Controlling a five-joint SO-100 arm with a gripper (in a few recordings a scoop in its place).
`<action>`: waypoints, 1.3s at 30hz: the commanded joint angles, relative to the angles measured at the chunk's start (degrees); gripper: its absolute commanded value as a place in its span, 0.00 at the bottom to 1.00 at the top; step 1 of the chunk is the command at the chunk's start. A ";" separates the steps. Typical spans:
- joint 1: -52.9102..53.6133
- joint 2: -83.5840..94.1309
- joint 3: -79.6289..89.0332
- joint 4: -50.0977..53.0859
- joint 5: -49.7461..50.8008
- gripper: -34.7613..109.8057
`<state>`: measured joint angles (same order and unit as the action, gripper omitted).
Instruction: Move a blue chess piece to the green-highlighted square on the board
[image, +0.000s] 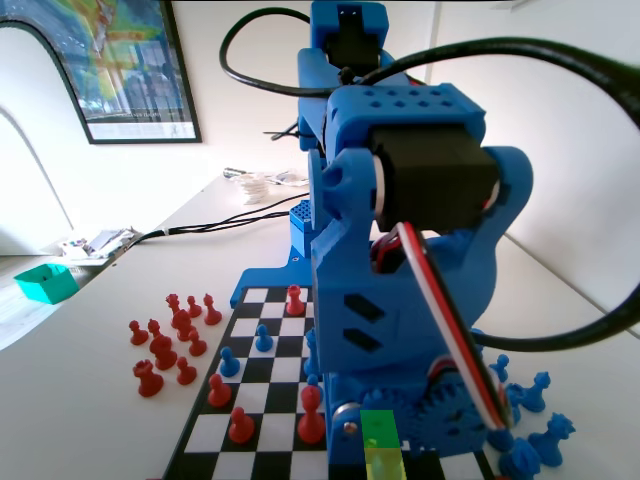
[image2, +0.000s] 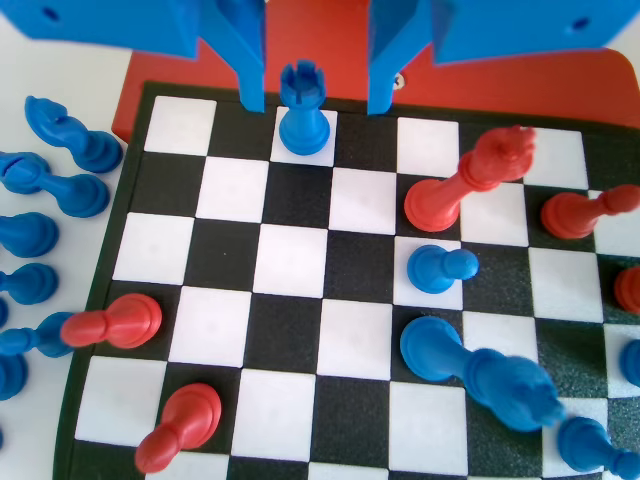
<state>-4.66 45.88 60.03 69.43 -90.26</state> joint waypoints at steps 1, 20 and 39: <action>-1.05 1.05 -4.22 0.26 -0.70 0.35; -1.49 -2.11 -7.03 0.70 -0.70 0.33; -1.05 -2.90 -7.12 1.58 -3.78 0.27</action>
<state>-5.45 40.17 55.20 69.52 -92.72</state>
